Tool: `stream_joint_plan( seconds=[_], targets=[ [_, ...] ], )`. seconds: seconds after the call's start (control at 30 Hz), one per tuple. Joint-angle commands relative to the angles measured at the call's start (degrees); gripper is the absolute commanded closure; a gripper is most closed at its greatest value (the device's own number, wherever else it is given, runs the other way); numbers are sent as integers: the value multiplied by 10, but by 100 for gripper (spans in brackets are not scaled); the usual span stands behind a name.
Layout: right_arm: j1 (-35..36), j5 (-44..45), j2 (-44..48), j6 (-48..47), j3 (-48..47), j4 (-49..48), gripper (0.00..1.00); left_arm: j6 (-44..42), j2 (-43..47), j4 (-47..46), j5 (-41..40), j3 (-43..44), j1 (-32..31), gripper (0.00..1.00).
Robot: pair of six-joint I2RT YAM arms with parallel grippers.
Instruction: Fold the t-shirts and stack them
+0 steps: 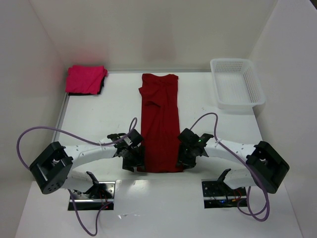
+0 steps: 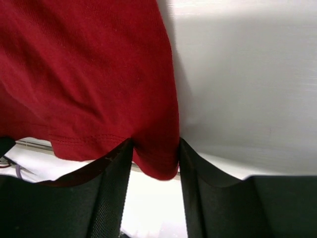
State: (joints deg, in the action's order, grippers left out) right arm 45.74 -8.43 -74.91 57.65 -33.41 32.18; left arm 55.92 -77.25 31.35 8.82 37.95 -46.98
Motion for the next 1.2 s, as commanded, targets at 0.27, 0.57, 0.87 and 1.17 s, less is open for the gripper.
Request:
stream_joint_plan(
  seconds=[0.27, 0.57, 0.87, 1.17],
  targets=[
    [8, 0, -9, 5, -19, -34, 75, 7, -36, -22, -22, 12, -2, 51],
    [8, 5, 1, 0, -36, -23, 92, 2, -49, -23, -35, 28, -2, 94],
    [8, 17, 35, -5, -75, 18, 100, -9, 6, 40, -40, 60, -2, 100],
    [-15, 29, 79, -39, -190, 84, 100, -37, 101, 121, -53, 151, 25, 100]
  ],
)
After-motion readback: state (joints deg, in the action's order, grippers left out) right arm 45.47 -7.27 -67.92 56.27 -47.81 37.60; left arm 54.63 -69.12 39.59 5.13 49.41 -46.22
